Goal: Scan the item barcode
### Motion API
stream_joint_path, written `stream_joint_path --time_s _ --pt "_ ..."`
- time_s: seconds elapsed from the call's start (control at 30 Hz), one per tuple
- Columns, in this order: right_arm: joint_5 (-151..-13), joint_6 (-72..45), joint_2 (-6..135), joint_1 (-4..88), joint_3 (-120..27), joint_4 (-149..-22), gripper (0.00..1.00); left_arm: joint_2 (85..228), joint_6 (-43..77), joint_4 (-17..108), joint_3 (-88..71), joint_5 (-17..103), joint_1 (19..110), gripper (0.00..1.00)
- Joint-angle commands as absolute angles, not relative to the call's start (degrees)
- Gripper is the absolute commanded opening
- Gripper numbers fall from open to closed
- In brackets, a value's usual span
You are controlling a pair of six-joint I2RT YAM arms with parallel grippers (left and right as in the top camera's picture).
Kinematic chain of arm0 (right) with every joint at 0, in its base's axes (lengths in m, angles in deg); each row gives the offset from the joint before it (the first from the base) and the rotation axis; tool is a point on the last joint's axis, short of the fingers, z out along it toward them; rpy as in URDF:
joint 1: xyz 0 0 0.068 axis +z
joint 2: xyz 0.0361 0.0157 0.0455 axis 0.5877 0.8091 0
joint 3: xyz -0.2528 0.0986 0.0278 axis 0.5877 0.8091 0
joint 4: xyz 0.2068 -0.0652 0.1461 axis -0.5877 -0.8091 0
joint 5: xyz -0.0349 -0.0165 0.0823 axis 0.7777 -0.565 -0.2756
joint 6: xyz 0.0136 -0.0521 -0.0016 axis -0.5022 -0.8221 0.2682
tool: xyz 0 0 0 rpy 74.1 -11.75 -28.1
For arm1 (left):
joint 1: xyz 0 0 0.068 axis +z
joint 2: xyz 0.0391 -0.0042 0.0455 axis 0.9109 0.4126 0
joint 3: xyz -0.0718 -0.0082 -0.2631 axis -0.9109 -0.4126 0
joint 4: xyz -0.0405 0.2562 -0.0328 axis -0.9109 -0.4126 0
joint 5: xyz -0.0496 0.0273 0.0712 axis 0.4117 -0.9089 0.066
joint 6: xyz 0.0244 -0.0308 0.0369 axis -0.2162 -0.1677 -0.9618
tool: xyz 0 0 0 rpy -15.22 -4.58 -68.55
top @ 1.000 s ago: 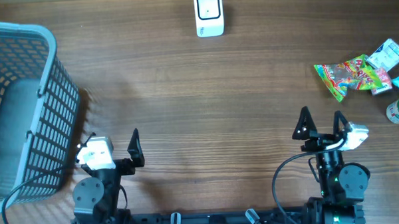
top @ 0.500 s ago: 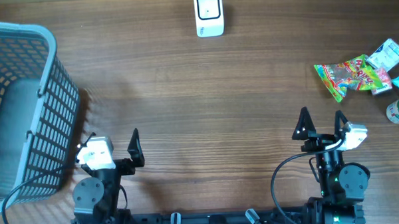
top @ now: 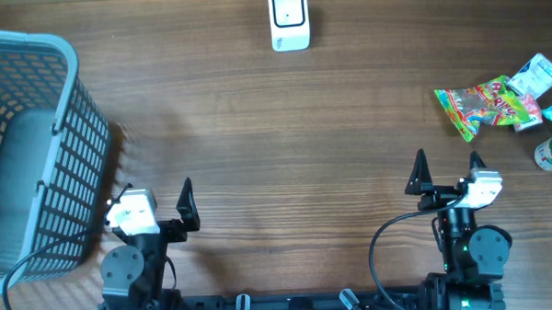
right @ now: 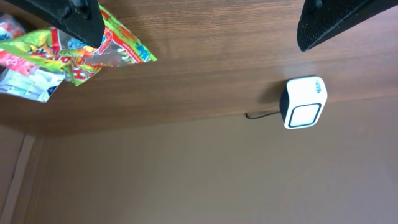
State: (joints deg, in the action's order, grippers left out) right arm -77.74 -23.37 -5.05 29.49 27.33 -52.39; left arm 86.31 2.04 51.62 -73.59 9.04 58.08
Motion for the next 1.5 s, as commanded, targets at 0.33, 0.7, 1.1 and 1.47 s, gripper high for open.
stream_joint_path --time_s 0.33,0.7,1.1,1.47 --pt "-76.71 -25.42 -5.77 29.76 27.4 -52.22 1.0 86.01 2.39 51.75 -73.76 8.3 57.8 1.0" --pt "-76.71 -25.42 -5.77 29.78 27.4 -52.22 1.0 85.99 1.74 78.5 -85.52 10.48 59.02 1.0" --pt "-76.71 -25.42 -5.77 29.76 27.4 -52.22 1.0 85.88 -3.68 75.4 -88.21 16.82 62.54 1.0" --pt "-76.71 -25.42 -5.77 29.76 27.4 -52.22 1.0 85.37 -4.08 75.61 -88.21 16.91 62.54 1.0"
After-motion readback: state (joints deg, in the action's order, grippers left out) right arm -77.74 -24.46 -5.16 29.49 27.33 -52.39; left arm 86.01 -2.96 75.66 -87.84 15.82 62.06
